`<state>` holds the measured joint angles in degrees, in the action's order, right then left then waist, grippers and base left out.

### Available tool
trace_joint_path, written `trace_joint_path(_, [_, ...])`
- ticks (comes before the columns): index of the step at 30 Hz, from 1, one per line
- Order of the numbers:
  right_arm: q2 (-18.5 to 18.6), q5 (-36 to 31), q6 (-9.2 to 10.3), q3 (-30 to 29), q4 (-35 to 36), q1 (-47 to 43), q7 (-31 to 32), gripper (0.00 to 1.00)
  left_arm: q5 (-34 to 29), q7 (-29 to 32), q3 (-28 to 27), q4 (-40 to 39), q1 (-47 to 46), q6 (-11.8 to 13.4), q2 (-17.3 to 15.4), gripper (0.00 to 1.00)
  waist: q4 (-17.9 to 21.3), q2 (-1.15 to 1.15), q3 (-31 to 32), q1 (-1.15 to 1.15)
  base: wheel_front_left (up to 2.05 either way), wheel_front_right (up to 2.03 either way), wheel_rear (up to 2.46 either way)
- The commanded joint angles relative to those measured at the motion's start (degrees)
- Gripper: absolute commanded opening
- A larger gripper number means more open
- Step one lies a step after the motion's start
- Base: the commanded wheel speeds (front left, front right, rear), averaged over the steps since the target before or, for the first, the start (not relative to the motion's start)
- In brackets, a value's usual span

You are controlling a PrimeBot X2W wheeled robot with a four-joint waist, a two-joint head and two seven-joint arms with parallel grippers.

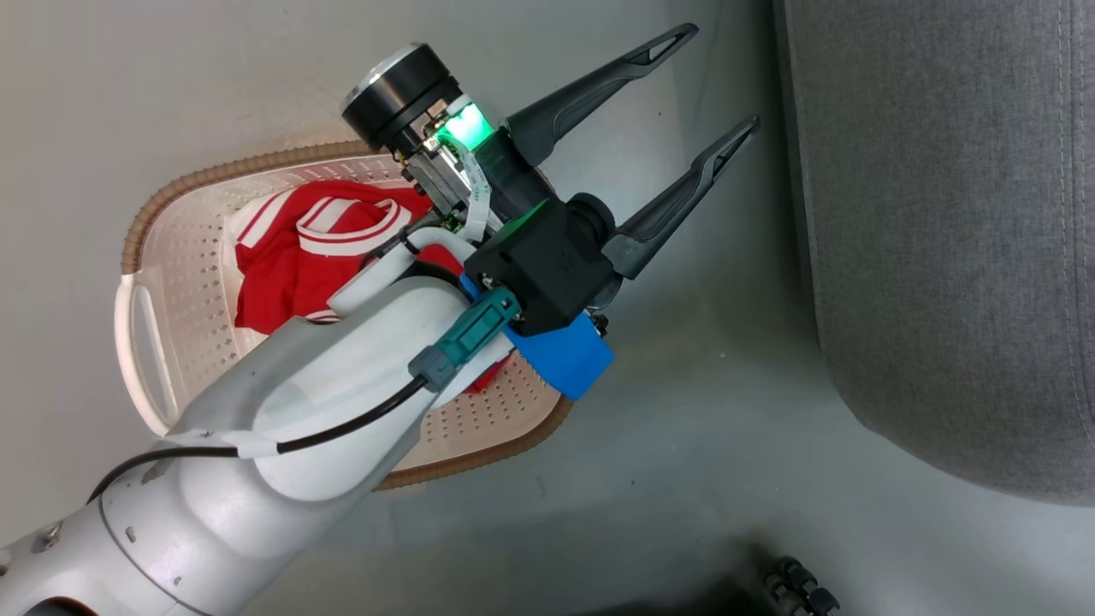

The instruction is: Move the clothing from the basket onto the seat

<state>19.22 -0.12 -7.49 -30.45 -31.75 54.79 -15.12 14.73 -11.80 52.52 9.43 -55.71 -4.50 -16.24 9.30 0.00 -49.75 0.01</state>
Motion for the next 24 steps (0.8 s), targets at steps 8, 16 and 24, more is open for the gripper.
trace_joint_path(8, [-3.34,2.62,-0.01,-2.4,0.57,-6.57,-0.05,1.0,1.46,-2.49,-0.58,2.91,1.12,0.88,1.48,1.0,-0.79,0.0,5.4,-0.01,0.0,0.0,0.0])
trace_joint_path(16, [-9.0,0.94,-0.02,1.74,9.36,-19.56,-0.04,1.0,3.89,-3.42,-3.65,5.31,7.13,2.56,3.17,1.0,-1.35,0.0,15.76,-0.01,0.0,0.0,0.0])
trace_joint_path(24, [-12.19,0.39,-0.01,12.69,15.67,-27.09,-0.05,1.0,4.36,-3.44,-10.02,4.06,15.98,3.98,2.9,1.0,-1.99,0.0,24.23,-0.01,0.0,0.0,0.0])
